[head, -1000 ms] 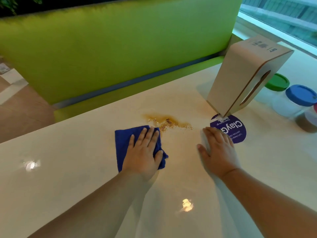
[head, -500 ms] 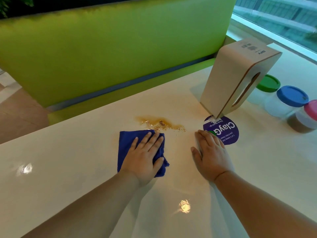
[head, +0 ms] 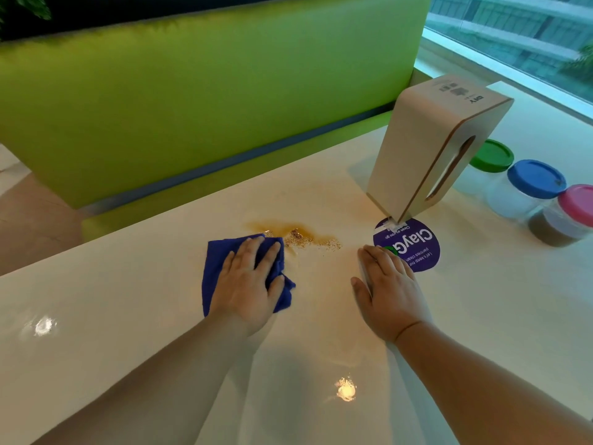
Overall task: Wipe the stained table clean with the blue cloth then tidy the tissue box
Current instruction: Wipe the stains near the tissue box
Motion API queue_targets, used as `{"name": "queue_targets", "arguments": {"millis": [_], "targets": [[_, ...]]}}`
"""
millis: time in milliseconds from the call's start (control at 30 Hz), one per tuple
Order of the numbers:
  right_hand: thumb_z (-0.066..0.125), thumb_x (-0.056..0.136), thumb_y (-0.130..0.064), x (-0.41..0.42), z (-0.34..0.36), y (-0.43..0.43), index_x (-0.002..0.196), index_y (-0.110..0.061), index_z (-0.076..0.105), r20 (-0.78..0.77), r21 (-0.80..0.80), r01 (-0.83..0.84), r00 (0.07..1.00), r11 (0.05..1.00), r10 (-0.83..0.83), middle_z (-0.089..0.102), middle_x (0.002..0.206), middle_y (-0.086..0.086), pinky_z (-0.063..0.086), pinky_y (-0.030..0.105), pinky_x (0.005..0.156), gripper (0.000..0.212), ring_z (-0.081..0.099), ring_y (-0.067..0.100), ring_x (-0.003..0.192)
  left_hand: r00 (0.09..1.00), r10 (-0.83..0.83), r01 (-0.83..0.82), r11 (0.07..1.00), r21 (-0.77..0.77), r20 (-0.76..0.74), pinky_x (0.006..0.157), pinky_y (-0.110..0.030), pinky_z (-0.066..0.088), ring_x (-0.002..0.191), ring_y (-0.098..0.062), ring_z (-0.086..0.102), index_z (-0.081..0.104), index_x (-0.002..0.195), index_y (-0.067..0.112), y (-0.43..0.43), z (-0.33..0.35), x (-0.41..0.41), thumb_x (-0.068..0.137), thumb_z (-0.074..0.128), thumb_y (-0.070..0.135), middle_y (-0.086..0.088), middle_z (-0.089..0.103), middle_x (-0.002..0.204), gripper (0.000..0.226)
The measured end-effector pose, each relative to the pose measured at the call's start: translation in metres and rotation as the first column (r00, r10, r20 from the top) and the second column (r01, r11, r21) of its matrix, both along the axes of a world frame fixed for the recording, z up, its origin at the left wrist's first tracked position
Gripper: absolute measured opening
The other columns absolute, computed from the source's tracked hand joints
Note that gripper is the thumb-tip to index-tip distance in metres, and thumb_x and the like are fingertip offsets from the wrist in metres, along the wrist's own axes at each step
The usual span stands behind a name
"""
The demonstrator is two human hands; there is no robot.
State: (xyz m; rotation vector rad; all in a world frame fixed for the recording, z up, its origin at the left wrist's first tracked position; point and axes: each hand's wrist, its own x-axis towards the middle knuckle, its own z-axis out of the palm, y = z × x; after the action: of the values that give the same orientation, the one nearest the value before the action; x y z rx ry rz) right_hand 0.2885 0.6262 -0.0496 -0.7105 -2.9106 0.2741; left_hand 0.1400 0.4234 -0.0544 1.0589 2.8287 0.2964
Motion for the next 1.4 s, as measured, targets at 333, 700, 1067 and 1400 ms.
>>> {"name": "queue_targets", "arguments": {"millis": [333, 700, 1067, 1400], "targets": [[0.042, 0.096, -0.044, 0.0, 0.0, 0.001, 0.144, -0.017, 0.039, 0.009, -0.006, 0.009, 1.0, 1.0, -0.009, 0.044, 0.144, -0.002, 0.022, 0.033, 0.111, 0.055, 0.036, 0.019, 0.132, 0.994, -0.11, 0.111, 0.992, -0.055, 0.027, 0.119, -0.037, -0.003, 0.146, -0.01, -0.007, 0.006, 0.148, 0.041, -0.004, -0.002, -0.005, 0.082, 0.002, 0.06, 0.013, -0.008, 0.158, 0.069], [0.039, 0.097, -0.046, -0.001, 0.0, 0.002, 0.145, -0.018, 0.037, 0.029, 0.0, 0.008, 1.0, 1.0, -0.009, 0.042, 0.145, -0.003, 0.016, 0.029, 0.11, 0.056, 0.033, 0.018, 0.134, 0.996, -0.081, 0.082, 0.995, -0.057, 0.023, 0.119, -0.038, -0.002, 0.146, -0.011, -0.006, 0.006, 0.148, 0.041, -0.003, -0.004, -0.022, 0.083, 0.005, 0.06, 0.014, -0.009, 0.157, 0.067], [0.036, 0.097, -0.047, -0.001, 0.0, 0.002, 0.143, -0.017, 0.04, 0.041, -0.002, 0.018, 0.999, 1.0, -0.017, 0.044, 0.144, -0.002, 0.022, 0.033, 0.111, 0.055, 0.036, 0.02, 0.133, 0.984, -0.154, 0.145, 0.984, 0.101, 0.088, 0.115, -0.029, 0.0, 0.144, -0.004, 0.007, 0.028, 0.144, 0.036, -0.006, -0.003, -0.013, 0.084, 0.006, 0.052, 0.017, 0.014, 0.155, 0.066], [0.033, 0.094, -0.05, -0.002, -0.003, 0.002, 0.142, -0.019, 0.042, 0.05, -0.001, 0.041, 0.998, 0.999, -0.041, 0.046, 0.143, -0.003, 0.019, 0.031, 0.11, 0.058, 0.039, 0.021, 0.133, 0.9, 0.413, -0.43, 0.894, 0.125, 0.138, 0.117, -0.044, 0.012, 0.145, -0.023, 0.015, 0.029, 0.146, 0.018, 0.01, 0.001, -0.091, 0.101, 0.027, 0.028, -0.005, 0.021, 0.157, 0.046]]}}
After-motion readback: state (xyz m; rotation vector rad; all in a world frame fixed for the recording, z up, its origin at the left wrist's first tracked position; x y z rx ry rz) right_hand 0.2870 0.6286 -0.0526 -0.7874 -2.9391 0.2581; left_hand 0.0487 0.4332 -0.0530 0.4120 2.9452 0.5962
